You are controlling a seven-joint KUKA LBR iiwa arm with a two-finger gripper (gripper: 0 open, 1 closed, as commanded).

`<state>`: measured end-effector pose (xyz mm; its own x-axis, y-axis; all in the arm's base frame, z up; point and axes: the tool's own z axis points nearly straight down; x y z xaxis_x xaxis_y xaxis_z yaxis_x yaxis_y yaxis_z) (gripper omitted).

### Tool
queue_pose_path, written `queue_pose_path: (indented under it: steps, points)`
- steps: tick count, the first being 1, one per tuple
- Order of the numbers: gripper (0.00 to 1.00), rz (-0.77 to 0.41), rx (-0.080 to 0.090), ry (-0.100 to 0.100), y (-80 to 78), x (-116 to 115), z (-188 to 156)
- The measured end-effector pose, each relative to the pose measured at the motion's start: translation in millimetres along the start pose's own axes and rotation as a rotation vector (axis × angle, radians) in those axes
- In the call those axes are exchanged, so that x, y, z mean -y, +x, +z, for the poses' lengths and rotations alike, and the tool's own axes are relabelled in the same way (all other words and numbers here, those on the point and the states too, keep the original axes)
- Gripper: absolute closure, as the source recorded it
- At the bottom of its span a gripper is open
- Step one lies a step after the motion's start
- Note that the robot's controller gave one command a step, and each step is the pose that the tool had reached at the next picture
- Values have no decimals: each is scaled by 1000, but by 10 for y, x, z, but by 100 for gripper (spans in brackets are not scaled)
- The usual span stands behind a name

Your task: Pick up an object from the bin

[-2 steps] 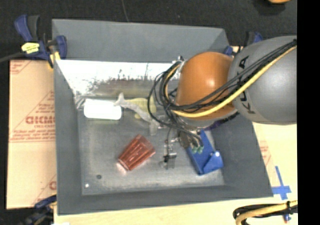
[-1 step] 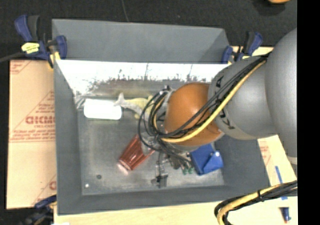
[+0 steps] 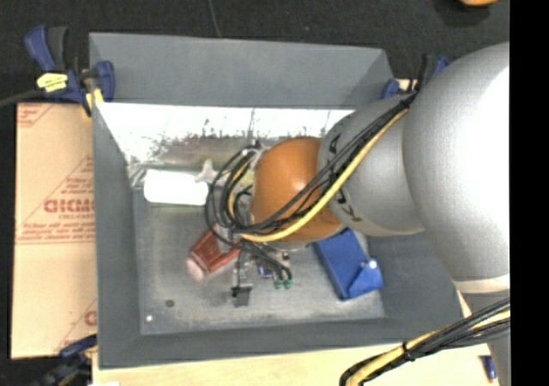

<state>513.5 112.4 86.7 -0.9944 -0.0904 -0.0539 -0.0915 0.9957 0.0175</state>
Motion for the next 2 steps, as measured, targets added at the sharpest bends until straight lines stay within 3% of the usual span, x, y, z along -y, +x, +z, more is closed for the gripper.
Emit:
queue_pose_path:
  steps: [1,2]
  points:
    - [0,-5,1,-1,9,-4,-6]
    - [0,-62,3,0,-116,-47,4]
